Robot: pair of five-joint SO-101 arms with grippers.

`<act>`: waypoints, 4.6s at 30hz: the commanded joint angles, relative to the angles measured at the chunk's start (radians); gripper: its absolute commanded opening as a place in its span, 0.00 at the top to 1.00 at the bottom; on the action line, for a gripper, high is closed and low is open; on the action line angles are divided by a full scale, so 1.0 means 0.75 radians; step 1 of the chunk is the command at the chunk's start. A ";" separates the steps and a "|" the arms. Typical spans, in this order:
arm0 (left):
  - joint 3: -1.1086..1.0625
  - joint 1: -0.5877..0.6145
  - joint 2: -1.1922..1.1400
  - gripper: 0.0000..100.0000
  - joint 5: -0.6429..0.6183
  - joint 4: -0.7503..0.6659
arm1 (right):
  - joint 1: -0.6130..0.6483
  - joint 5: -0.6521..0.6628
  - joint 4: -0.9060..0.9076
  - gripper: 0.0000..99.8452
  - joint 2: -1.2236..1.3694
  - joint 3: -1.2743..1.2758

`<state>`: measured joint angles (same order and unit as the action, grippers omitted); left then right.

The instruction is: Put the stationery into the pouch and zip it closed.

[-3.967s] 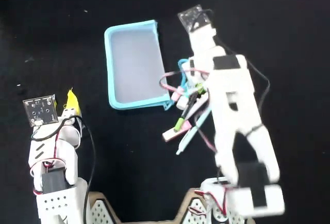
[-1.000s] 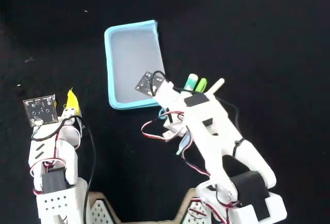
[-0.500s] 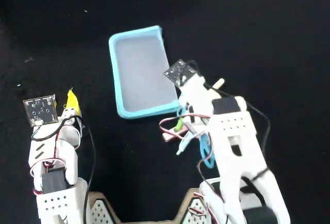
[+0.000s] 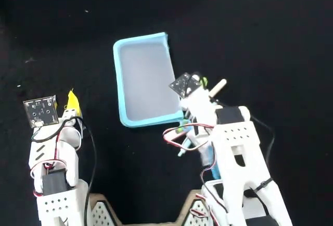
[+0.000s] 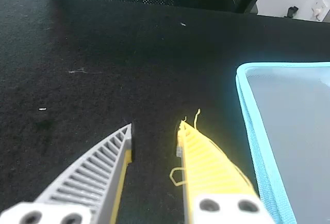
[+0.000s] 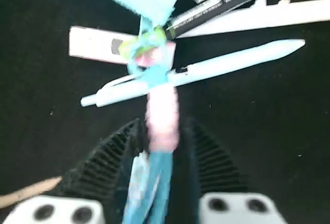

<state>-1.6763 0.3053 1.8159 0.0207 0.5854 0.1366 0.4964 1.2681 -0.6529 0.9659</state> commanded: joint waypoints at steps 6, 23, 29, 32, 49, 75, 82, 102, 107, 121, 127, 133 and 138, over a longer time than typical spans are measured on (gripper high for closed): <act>-0.030 -0.007 0.010 0.85 0.020 0.008 | -0.016 -0.180 -0.016 0.81 -0.028 -0.216; -0.030 -0.007 0.010 0.85 0.020 0.006 | 0.200 0.020 -0.348 0.81 -0.028 0.095; -0.030 -0.009 0.010 0.85 0.020 0.004 | 0.104 0.198 -0.350 0.81 -0.028 0.095; -0.030 -0.009 0.010 0.85 0.020 0.004 | 0.098 0.207 -0.368 0.81 -0.028 0.126; -0.030 -0.009 0.010 0.85 0.020 0.002 | 0.072 0.196 -0.771 0.81 -0.038 0.343; -0.030 -0.009 0.010 0.85 0.020 0.002 | 0.078 0.141 -0.763 0.90 -0.038 0.267; -0.030 -0.009 0.010 0.85 0.020 0.002 | 0.102 0.141 -0.763 0.99 -0.038 0.257; -0.030 -0.009 0.010 0.85 0.020 0.002 | 0.213 0.151 -0.387 0.99 -0.038 -0.425; -0.015 0.001 0.010 0.85 0.014 0.002 | 0.362 0.151 -0.383 0.99 -0.038 -0.535; 0.187 0.071 0.010 0.85 0.008 0.065 | 0.696 0.151 -0.078 0.99 -0.038 -0.760; 0.324 -0.003 0.010 0.85 -0.102 0.203 | 0.696 0.151 -0.027 0.99 -0.130 -0.756; 0.271 -0.210 0.010 0.79 -0.084 0.211 | 0.696 0.151 -0.033 0.99 -0.292 -0.652; 0.206 -0.304 0.010 0.80 0.076 0.213 | 0.689 0.149 -0.039 0.99 -0.394 -0.623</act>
<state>-1.5182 0.1227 1.8159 0.0100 0.7388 0.6475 0.6099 1.2451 -0.8784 0.5071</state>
